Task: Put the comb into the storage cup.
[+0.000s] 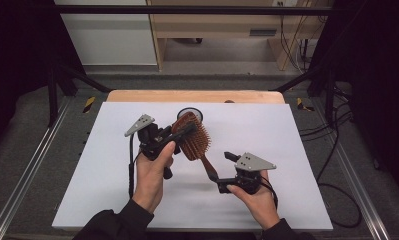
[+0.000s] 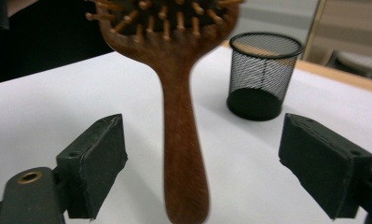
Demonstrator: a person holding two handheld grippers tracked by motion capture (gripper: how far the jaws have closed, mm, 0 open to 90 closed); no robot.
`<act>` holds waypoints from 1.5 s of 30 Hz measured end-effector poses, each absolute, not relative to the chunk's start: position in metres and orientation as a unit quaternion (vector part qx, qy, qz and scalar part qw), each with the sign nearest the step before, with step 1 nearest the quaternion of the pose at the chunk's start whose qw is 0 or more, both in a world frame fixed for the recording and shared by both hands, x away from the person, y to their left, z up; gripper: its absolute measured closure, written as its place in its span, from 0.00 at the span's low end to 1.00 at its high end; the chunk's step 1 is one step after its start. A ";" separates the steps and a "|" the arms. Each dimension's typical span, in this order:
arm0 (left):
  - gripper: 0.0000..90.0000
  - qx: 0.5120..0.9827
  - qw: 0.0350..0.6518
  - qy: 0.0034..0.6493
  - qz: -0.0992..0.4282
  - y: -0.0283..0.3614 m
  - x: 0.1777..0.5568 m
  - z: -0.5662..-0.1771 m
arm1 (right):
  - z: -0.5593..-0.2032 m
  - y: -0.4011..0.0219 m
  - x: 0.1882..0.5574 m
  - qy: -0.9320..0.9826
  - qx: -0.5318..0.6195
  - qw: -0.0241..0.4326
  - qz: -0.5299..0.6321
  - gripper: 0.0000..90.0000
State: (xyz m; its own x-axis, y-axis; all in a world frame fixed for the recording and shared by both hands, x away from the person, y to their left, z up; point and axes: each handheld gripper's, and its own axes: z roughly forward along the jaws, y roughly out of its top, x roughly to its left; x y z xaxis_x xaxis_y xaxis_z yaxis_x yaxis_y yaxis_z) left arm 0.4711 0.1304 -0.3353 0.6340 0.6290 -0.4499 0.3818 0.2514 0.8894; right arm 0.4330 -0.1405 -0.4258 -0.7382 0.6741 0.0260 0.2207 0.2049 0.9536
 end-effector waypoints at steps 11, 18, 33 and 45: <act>0.57 0.598 0.674 0.419 0.108 0.150 0.476 -0.324 | -0.430 -0.156 0.439 0.726 0.332 0.246 0.550 0.16; 0.57 0.585 0.683 0.424 0.108 0.157 0.479 -0.320 | -0.433 -0.166 0.439 0.717 0.335 0.280 0.543 0.09; 0.57 0.585 0.685 0.416 0.124 0.167 0.480 -0.302 | -0.438 -0.179 0.444 0.709 0.361 0.284 0.535 0.08; 0.57 0.576 0.693 0.414 0.133 0.172 0.486 -0.285 | -0.436 -0.191 0.442 0.699 0.376 0.271 0.545 0.05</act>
State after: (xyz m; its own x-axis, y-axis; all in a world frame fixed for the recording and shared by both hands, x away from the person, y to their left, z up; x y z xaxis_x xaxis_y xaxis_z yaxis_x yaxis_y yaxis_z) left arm 0.4858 0.1720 -0.2855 0.6218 0.6607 -0.4205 0.2925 0.3022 0.9073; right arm 0.4420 -0.1906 -0.4364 -0.5709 0.8204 0.0315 0.2295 0.1226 0.9656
